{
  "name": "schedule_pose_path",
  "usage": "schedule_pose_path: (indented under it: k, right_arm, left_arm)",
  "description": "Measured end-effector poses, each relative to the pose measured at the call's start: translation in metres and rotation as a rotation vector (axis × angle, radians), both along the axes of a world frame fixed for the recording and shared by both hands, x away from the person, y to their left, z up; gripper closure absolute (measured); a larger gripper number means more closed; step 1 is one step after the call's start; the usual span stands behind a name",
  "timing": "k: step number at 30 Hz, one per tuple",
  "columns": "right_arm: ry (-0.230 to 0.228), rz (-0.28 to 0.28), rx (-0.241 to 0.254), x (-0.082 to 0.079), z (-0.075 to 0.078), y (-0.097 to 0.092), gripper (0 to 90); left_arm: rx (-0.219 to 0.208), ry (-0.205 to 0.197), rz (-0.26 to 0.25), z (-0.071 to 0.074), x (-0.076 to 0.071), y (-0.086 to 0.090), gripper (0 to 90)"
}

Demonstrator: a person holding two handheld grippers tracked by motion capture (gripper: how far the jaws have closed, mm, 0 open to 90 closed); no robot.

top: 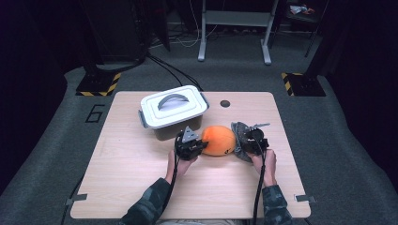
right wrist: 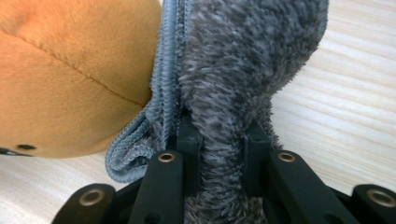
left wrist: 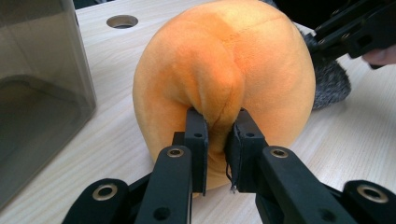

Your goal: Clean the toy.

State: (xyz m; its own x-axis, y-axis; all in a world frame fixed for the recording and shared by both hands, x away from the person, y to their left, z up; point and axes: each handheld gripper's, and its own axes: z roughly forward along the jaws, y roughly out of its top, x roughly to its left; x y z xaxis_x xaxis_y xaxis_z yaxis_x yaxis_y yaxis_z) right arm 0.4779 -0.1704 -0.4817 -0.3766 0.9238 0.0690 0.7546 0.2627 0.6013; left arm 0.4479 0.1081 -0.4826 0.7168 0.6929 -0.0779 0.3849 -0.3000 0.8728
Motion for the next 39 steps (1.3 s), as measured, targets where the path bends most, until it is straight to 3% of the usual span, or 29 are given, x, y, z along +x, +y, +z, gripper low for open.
schedule_pose_path:
  k: [4,9,13,18,22,26,31,34,37,39]
  right_arm:
    - [-0.047,0.003,0.0,-0.007,0.015,-0.004,74.3]
    - [-0.136,0.04,0.013,-0.024,0.049,0.002,74.3]
    - [-0.209,0.114,0.036,-0.037,0.075,0.016,74.3]
    - [-0.246,0.215,0.07,-0.046,0.094,0.042,74.3]
    - [-0.223,0.257,0.045,-0.04,0.09,0.059,74.2]
    - [-0.185,0.248,0.016,-0.03,0.077,0.066,73.0]
    - [-0.171,0.258,-0.045,-0.025,0.066,0.07,68.2]
    - [-0.199,0.275,-0.08,-0.024,0.062,0.07,65.1]
    - [-0.209,0.273,-0.073,-0.021,0.058,0.067,66.0]
    - [-0.205,0.252,-0.04,-0.021,0.057,0.064,68.5]
  left_arm:
    - [0.002,-0.004,0.003,0.0,0.0,0.0,79.3]
    - [0.003,-0.002,0.001,0.001,0.0,0.0,79.4]
    - [0.011,0.001,-0.006,0.002,-0.001,-0.001,79.4]
    - [0.009,0.002,-0.01,0.002,-0.001,-0.002,79.3]
    - [0.007,-0.003,-0.008,0.003,-0.001,-0.003,79.2]
    - [0.009,0.003,-0.008,0.003,0.0,-0.003,79.1]
    - [0.019,-0.002,-0.008,0.003,0.0,-0.006,78.8]
    - [0.024,-0.005,-0.006,0.003,0.0,-0.007,78.7]
    - [0.02,-0.003,-0.008,0.002,0.001,-0.007,78.8]
    - [0.012,0.002,-0.012,0.002,0.001,-0.007,78.8]
